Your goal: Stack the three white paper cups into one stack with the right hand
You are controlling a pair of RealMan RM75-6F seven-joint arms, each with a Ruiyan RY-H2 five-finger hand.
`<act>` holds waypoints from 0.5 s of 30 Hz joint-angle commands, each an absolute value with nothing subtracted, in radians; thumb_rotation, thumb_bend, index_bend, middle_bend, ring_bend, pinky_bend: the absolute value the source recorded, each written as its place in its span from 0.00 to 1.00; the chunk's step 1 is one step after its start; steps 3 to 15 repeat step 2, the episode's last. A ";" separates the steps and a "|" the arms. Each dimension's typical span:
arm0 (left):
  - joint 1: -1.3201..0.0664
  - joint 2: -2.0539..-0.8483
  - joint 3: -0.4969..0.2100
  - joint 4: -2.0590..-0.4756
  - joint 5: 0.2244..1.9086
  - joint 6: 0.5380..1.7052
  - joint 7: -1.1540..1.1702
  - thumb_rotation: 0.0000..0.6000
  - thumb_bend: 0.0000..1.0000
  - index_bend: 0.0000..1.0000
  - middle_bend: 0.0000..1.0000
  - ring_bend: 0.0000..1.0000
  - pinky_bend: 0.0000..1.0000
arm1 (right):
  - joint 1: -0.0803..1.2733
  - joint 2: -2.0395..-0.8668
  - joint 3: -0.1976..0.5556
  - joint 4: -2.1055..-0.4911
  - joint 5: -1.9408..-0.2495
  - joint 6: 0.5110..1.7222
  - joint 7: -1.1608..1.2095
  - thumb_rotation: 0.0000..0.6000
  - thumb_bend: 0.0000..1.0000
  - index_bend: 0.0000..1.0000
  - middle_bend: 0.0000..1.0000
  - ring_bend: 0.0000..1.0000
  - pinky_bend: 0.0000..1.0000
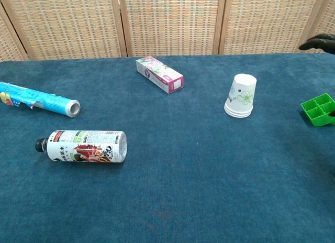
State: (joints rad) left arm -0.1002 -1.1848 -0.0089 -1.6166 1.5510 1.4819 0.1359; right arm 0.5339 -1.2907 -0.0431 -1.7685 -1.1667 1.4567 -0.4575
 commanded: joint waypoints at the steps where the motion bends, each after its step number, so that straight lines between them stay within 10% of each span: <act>1: -0.101 -1.189 -0.010 -1.615 1.549 1.480 0.143 1.00 0.01 0.00 0.00 0.00 0.00 | 0.415 -1.270 -0.130 -1.723 -1.289 1.545 -0.345 1.00 0.15 0.00 0.00 0.00 0.00; 15: -0.101 -1.191 -0.009 -1.614 1.549 1.480 0.145 1.00 0.01 0.00 0.00 0.00 0.00 | 0.399 -1.272 -0.136 -1.708 -1.307 1.556 -0.328 1.00 0.15 0.00 0.00 0.00 0.00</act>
